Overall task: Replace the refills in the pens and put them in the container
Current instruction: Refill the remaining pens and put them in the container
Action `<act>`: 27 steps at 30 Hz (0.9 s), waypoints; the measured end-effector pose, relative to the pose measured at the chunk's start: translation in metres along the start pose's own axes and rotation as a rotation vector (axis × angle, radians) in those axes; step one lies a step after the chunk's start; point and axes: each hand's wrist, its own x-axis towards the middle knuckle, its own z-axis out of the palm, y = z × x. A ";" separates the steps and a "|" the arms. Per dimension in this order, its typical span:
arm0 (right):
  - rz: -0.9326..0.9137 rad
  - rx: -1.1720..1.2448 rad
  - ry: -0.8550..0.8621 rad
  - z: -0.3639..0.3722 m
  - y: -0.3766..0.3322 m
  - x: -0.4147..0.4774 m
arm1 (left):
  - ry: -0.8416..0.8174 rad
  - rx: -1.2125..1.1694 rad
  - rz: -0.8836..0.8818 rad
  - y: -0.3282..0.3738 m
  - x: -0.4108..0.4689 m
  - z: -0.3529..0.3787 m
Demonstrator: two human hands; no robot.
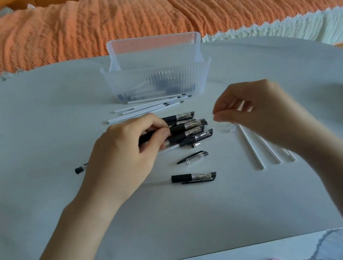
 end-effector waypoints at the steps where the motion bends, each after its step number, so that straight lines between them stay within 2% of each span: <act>1: 0.027 -0.070 -0.002 -0.007 0.005 0.000 | 0.001 0.004 0.001 0.000 0.000 0.000; 6: 0.194 -0.304 -0.075 -0.020 0.024 -0.001 | -0.040 0.019 -0.002 0.000 -0.002 0.003; 16: 0.236 -0.365 -0.144 -0.018 0.031 0.001 | -0.070 0.019 -0.005 0.000 -0.002 0.002; 22: 0.112 -0.294 0.007 -0.017 0.022 0.001 | -0.068 0.009 0.011 0.000 -0.002 0.002; 27: -0.035 -0.193 -0.109 0.007 0.009 0.001 | -0.085 0.001 0.028 -0.001 -0.002 0.002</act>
